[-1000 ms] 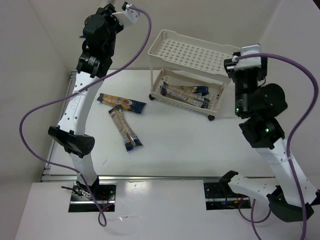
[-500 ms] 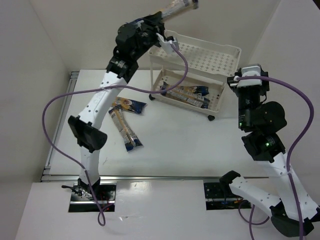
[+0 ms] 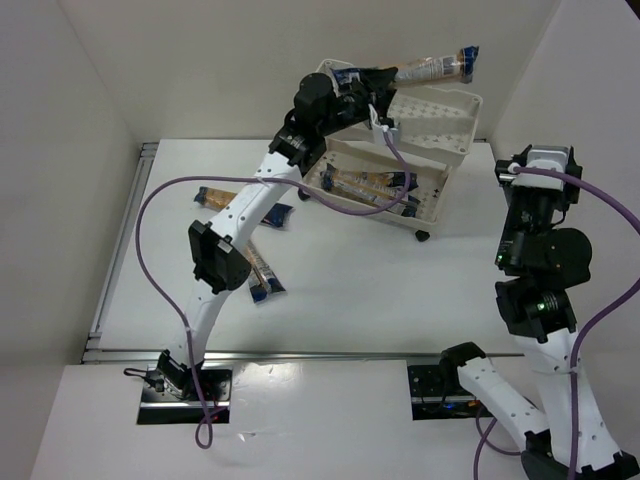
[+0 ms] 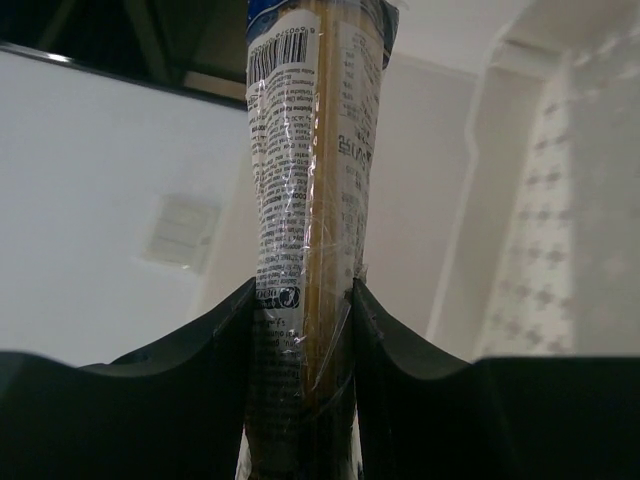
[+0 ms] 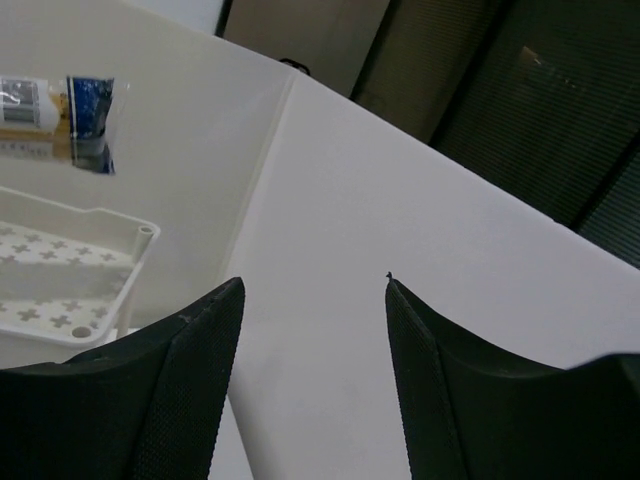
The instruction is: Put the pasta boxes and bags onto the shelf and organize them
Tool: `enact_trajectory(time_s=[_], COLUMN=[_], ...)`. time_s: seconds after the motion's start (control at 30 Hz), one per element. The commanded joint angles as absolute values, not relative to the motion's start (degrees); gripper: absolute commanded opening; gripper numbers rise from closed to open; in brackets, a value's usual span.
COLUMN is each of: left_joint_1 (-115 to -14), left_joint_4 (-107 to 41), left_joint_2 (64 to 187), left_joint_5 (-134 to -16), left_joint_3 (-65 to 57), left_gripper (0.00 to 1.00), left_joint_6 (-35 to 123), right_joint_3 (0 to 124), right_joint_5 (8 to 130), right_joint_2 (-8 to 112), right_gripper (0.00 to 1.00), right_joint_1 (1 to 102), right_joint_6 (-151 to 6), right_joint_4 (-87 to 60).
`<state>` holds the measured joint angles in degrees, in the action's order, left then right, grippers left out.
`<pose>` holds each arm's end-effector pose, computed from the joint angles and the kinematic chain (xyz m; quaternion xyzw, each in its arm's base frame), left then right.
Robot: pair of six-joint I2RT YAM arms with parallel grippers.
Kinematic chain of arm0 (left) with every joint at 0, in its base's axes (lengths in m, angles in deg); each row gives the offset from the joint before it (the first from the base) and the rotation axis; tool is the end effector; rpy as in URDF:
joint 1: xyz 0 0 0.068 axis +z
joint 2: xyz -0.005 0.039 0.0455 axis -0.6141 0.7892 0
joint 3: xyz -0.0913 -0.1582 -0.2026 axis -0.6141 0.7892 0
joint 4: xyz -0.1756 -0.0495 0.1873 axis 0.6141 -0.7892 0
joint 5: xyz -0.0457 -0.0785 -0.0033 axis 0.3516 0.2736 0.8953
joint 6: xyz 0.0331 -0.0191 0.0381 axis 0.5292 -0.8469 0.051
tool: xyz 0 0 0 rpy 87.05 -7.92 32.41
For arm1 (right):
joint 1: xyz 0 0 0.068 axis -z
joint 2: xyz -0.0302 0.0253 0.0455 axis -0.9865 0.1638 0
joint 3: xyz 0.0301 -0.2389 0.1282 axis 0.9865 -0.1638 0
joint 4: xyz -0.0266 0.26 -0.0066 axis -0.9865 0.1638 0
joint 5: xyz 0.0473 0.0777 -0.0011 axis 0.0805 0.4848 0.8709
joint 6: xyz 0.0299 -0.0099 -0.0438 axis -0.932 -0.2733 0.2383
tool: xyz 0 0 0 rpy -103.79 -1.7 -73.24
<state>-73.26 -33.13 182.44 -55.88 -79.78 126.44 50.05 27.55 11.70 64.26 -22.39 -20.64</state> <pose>0.4128 -0.3134 0.4647 0.5731 0.1908 0.1041 0.7901 0.1131 0.0127 0.4883 -0.0229 0.5419 -0.3326 0.7715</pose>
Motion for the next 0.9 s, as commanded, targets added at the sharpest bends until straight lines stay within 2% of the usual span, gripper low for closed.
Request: enact_trajectory(time_s=[0.0,0.07,0.3,0.6,0.73,0.83,0.87], left_joint_1=[-72.4,-72.4,-72.4,-72.4,-72.4,-71.9,-71.9], left_joint_4=[-21.6,-22.3,-28.3,-28.7,-28.7,-28.7,-28.7], left_joint_2=[179.7,180.3,178.5,179.1,179.8,179.8,179.8], left_joint_5=[-51.6,-52.2,-48.8,-45.7,-45.7,-46.3,-46.3], left_joint_3=[-81.6,-81.6,-80.9,-80.2,-80.2,-80.2,-80.2], left_gripper=[0.0,0.0,0.0,0.0,0.2,0.69,0.76], left_joint_6=[121.1,118.3,108.5,109.6,110.2,110.2,109.7], right_joint_3=[49.1,48.5,48.5,46.9,46.9,46.9,46.9], right_joint_5=[28.4,29.0,30.9,33.4,33.4,33.4,33.9], right_joint_2=[11.9,12.5,14.3,16.0,16.0,16.0,16.0], right_gripper=[0.65,0.68,0.68,0.71,0.74,0.75,0.75], right_joint_1=[65.6,66.2,67.9,67.9,67.9,67.9,67.9], right_joint_6=[-24.1,-24.6,-26.4,-26.4,-25.8,-25.3,-25.3], right_joint_4=[-23.2,-23.2,-23.2,-25.0,-25.0,-25.0,-25.0])
